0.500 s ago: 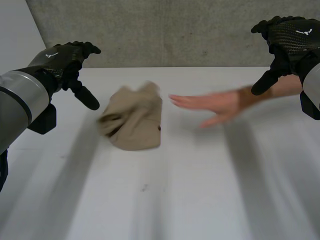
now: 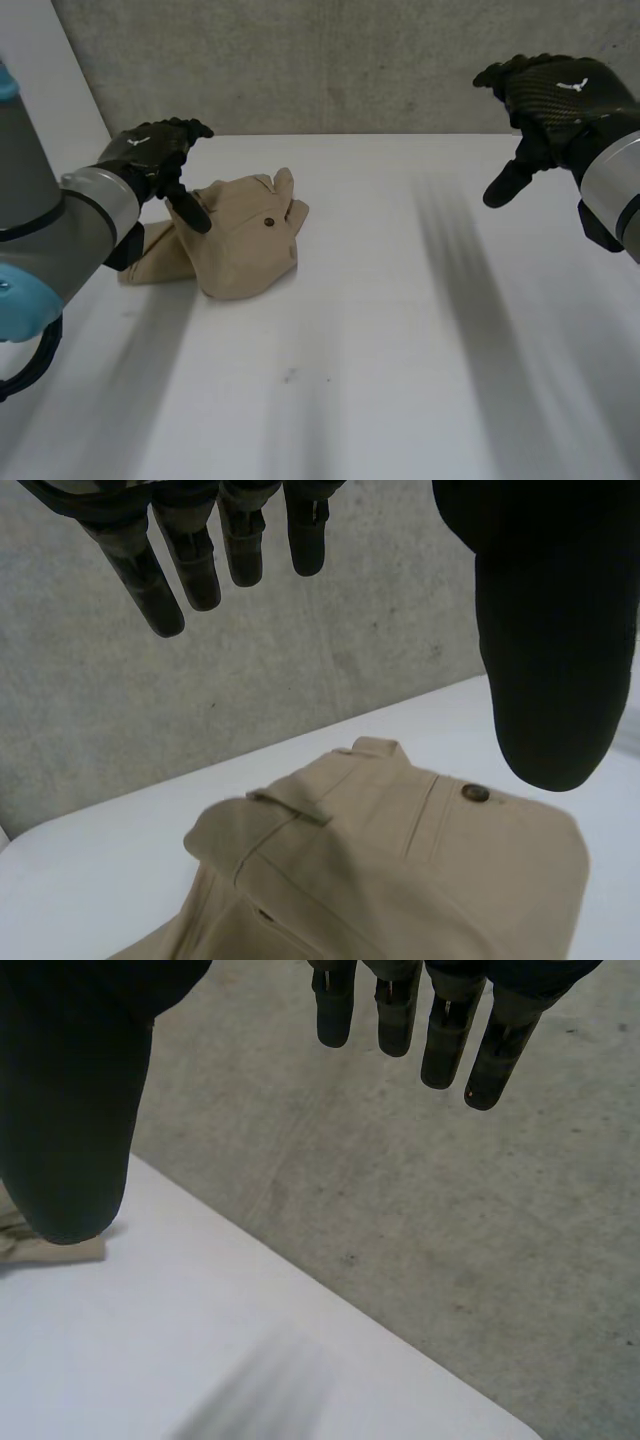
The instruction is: Fold the shorts.
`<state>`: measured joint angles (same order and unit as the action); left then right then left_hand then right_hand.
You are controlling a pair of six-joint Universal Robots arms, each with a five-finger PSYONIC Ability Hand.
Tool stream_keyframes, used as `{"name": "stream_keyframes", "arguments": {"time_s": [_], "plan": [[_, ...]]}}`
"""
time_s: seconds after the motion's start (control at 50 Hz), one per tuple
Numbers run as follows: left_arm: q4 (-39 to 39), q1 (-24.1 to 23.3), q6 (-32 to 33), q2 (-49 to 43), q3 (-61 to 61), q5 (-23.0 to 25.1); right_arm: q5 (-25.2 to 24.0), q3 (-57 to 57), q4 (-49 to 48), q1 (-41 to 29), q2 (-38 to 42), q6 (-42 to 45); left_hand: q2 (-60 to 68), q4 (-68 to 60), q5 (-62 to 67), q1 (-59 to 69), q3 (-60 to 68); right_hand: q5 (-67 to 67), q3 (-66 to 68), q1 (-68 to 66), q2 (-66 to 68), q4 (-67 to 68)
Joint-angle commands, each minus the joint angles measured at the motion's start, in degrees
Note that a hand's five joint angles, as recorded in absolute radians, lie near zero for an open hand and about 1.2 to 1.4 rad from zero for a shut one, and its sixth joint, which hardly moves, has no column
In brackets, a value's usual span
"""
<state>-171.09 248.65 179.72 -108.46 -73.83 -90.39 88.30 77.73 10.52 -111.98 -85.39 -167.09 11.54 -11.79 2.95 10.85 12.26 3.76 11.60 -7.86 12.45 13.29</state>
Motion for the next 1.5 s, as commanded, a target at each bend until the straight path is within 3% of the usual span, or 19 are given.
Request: {"name": "stream_keyframes", "arguments": {"time_s": [0.02, 0.2, 0.28, 0.3, 0.32, 0.44, 0.62, 0.82, 0.86, 0.88, 0.92, 0.96, 1.02, 1.12, 1.26, 1.34, 1.5], "plan": [[-6.0, 1.39, 6.32, -9.73, 2.2, -0.31, -2.61, 1.1, 0.12, -0.08, 1.98, 5.89, 0.36, -0.1, -1.06, 1.04, -0.36, -3.76, -1.6, -2.14, -2.45, -3.29], [-6.63, 3.59, 10.73, -19.5, 7.82, -4.09, -2.17, 1.19, 0.03, -0.61, 2.51, 6.6, 6.05, -5.8, 4.64, 6.74, 5.34, -3.76, -1.6, -2.14, -2.45, -3.29], [-6.36, 3.33, 10.65, -22.67, 10.55, -4.36, -2.17, 1.19, -0.06, -0.61, 2.6, 6.6, 38.95, -38.7, 37.54, 39.64, 38.23, -3.76, -1.6, -2.14, -2.45, -3.29], [-6.36, 3.07, 10.39, -22.67, 11.16, -4.27, -2.17, 1.19, -0.14, -0.61, 2.6, 6.6, 62.69, -62.44, 61.28, 63.38, 61.97, -3.76, -1.6, -2.14, -2.45, -3.29], [-6.45, 2.89, 10.3, -22.67, 11.52, -4.18, -2.17, 1.19, -0.14, -0.61, 2.6, 6.69, 68.4, -68.15, 66.99, 69.09, 67.68, -3.76, -1.6, -2.14, -2.45, -3.29], [-6.72, -0.62, 8.54, -19.17, 15.3, -3.74, -2.08, 0.93, -0.41, 0.09, 2.51, 6.86, 68.46, -68.21, 67.05, 69.15, 67.74, -3.76, -1.6, -2.14, -2.45, -3.29], [-7.15, -14.76, 3.26, -6.07, 9.34, -1.02, -1.12, -0.13, -2.08, 0.71, -0.56, 6.51, 68.46, -68.21, 67.05, 69.15, 67.74, -3.76, -1.6, -2.14, -2.45, -3.29], [-9.26, -32.59, 3.35, -9.74, -2.97, 0.74, -0.76, -0.39, -3.57, 5.37, -4.43, 6.51, 68.46, -68.21, 67.05, 69.15, 67.74, -3.76, -1.6, -2.14, -2.45, -3.29], [-9.26, -33.93, 3.35, -10.81, -3.42, 0.56, -0.68, -0.3, -3.49, 5.45, -4.7, 6.6, 68.46, -68.21, 67.05, 69.15, 67.74, -3.76, -1.6, -2.14, -2.45, -3.29], [-9.0, -34.72, 3.35, -11.07, -3.68, 0.48, -0.68, -0.22, -3.48, 5.45, -4.7, 6.51, 46.0, -45.75, 44.59, 46.69, 45.28, -3.76, -1.6, -2.14, -2.45, -3.29], [-8.65, -34.73, 3.35, -10.81, -3.77, 0.39, -0.68, -0.13, -3.48, 5.45, -4.7, 6.6, 22.16, -21.91, 20.75, 22.85, 21.44, -3.76, -1.6, -2.14, -2.45, -3.29], [-8.56, -34.38, 3.44, -10.02, -3.69, 0.13, -0.94, 0.05, -3.48, 5.37, -4.52, 6.6, 11.66, -11.41, 10.25, 12.35, 10.94, -3.76, -1.6, -2.14, -2.45, -3.29], [-8.74, -32.8, 3.44, -7.74, -3.86, -0.4, -1.29, 0.31, -3.4, 5.11, -3.91, 6.6, 10.62, -10.37, 9.21, 11.31, 9.9, -3.76, -1.6, -2.14, -2.45, -3.29], [-8.56, -22.45, 3.27, -1.33, -6.14, -1.81, -1.64, 1.01, -3.13, 4.66, -2.94, 6.69, 10.62, -10.37, 9.2, 11.3, 9.9, -3.76, -1.6, -2.14, -2.45, -3.29], [-9.35, -13.55, 3.44, 2.37, -10.54, -1.63, -1.73, 2.16, -2.69, 3.27, 2.15, 5.99, 10.28, -10.03, 8.87, 10.97, 9.56, -3.76, -1.6, -2.14, -2.45, -3.29], [-10.58, -7.24, 3.44, 1.76, -11.77, -1.37, -1.82, 1.98, -2.17, -0.69, 4.88, 5.81, 8.6, -8.35, 7.19, 9.29, 7.88, -3.76, -1.6, -2.14, -2.45, -3.29], [-10.5, -3.09, 3.62, -6.93, -8.96, -1.28, -2.35, 2.6, -1.55, -7.37, 8.22, 7.04, 8.6, -8.35, 7.19, 9.29, 7.88, -3.76, -1.6, -2.14, -2.45, -3.29]]}}
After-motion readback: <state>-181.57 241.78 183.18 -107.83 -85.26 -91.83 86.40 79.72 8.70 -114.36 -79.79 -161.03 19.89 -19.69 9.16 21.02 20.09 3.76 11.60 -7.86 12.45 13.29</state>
